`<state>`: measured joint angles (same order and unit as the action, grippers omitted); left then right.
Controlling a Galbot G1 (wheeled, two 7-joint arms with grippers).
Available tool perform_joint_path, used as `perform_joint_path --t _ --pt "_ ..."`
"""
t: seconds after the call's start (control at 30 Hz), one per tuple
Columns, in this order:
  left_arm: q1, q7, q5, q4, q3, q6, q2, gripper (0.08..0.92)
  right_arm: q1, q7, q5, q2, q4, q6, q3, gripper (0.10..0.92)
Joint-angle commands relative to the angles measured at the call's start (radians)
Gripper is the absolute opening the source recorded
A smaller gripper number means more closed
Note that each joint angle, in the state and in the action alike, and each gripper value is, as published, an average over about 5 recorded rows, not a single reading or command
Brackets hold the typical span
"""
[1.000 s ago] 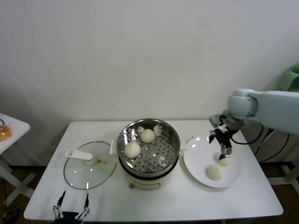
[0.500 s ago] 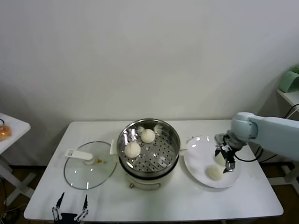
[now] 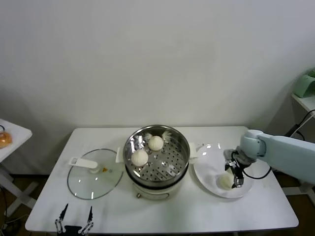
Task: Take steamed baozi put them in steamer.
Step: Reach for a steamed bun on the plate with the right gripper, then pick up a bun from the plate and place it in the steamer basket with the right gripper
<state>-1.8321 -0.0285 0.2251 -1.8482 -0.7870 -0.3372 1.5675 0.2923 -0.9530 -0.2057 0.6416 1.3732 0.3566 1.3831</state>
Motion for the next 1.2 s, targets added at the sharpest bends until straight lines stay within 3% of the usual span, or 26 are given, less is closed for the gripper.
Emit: perform_joint_path --t 0.03,0.2,0.57,0.87,1.2 --pt "0.001 0.0 0.0 0.0 0.002 0.002 -0.004 0.823 -0.073 0.006 0.017 0.001 -0.024 0.005 -0.063 0.823" --pt "0.001 0.001 0.001 0.001 0.002 0.002 -0.004 0.823 -0.065 0.004 0.016 0.005 -0.026 0.005 -0.061 0.807" --pt "-0.001 0.002 0.0 -0.003 -0.004 0.001 -0.004 0.823 0.07 -0.027 -0.006 -0.007 0.021 -0.023 0.016 0.668" --pt "-0.003 0.002 0.003 -0.014 -0.002 0.003 -0.002 0.823 0.571 -0.101 -0.122 0.055 0.108 -0.191 0.314 0.67" --pt "-0.002 0.003 0.002 -0.012 -0.004 0.002 -0.004 0.823 0.803 -0.131 -0.176 0.202 0.238 -0.418 0.236 0.695"
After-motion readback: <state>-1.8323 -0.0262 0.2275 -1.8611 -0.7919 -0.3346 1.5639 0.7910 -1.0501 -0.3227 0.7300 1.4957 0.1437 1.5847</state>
